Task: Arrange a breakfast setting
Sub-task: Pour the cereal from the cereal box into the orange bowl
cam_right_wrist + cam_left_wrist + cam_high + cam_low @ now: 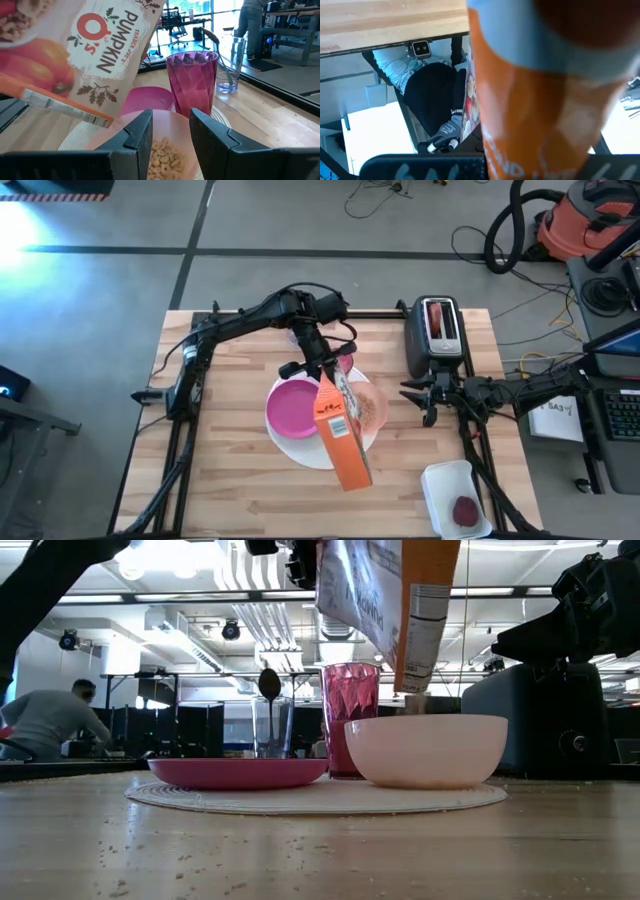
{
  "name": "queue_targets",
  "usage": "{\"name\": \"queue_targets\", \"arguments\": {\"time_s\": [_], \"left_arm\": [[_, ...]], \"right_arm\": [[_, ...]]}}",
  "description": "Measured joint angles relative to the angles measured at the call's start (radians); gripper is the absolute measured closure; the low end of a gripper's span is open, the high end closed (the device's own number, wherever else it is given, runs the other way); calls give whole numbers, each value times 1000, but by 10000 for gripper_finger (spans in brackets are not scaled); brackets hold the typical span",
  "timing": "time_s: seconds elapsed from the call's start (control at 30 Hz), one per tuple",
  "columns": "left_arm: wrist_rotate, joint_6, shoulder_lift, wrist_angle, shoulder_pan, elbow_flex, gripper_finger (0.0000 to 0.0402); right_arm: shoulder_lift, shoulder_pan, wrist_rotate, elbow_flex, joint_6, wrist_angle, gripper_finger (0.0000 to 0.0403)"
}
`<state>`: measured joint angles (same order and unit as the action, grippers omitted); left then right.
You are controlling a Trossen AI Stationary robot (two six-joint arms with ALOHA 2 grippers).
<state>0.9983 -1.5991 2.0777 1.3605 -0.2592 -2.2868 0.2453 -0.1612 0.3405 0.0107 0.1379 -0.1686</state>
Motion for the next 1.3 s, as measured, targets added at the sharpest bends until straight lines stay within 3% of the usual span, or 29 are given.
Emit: {"name": "queue_targets", "arguments": {"time_s": [1.3], "left_arm": [[-11, -132, 3, -50, -3, -2, 402]], "right_arm": [[0, 0, 0, 0, 0, 1, 284]]}}
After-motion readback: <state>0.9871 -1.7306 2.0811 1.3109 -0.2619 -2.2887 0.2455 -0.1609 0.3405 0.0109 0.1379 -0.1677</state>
